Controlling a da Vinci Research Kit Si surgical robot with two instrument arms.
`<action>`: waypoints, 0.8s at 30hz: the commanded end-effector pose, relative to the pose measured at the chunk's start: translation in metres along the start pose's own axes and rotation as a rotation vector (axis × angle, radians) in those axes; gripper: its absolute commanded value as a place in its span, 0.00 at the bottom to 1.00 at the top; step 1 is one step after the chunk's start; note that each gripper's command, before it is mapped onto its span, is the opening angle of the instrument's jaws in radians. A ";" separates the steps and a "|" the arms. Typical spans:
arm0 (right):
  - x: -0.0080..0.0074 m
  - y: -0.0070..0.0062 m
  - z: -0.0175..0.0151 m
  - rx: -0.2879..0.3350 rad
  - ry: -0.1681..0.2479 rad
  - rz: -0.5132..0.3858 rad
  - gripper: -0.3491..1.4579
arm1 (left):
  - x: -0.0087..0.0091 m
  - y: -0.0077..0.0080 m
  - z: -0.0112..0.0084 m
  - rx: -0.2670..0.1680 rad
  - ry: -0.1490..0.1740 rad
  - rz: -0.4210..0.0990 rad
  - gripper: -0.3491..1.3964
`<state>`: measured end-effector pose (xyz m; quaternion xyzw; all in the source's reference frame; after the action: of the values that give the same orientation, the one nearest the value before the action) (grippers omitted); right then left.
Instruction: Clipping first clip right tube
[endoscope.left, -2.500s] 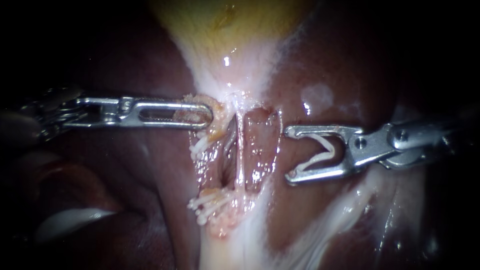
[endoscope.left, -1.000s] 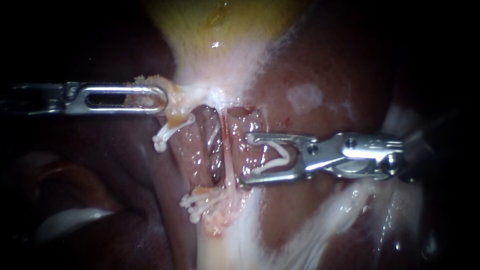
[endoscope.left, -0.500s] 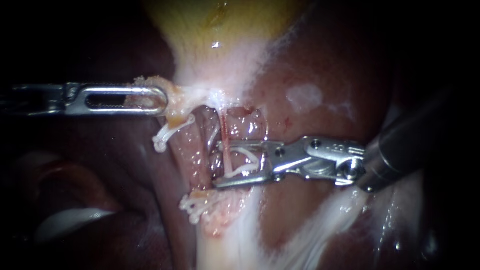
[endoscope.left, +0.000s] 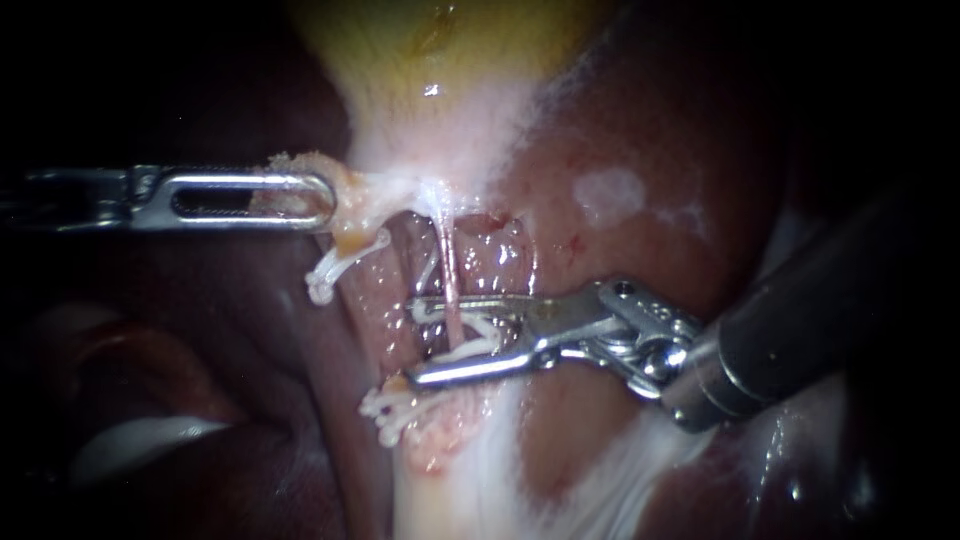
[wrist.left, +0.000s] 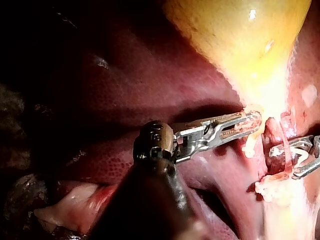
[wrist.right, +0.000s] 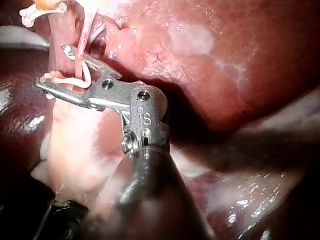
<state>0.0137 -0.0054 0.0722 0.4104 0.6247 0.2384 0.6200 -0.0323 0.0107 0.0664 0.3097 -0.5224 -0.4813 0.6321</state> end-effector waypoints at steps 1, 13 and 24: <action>-0.0001 -0.0003 0.0000 0.012 -0.005 0.019 0.43 | 0.0000 0.0000 0.0000 0.001 0.000 0.000 0.00; -0.0030 -0.0014 0.0007 0.103 -0.042 0.121 0.41 | 0.0001 0.0005 -0.0001 0.001 0.000 0.001 0.00; -0.0040 -0.0014 0.0009 0.133 -0.056 0.144 0.33 | 0.0002 0.0008 0.0000 0.000 -0.001 0.002 0.00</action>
<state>0.0139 -0.0097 0.0733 0.5021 0.5903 0.2277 0.5896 -0.0321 0.0108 0.0672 0.3090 -0.5232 -0.4805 0.6324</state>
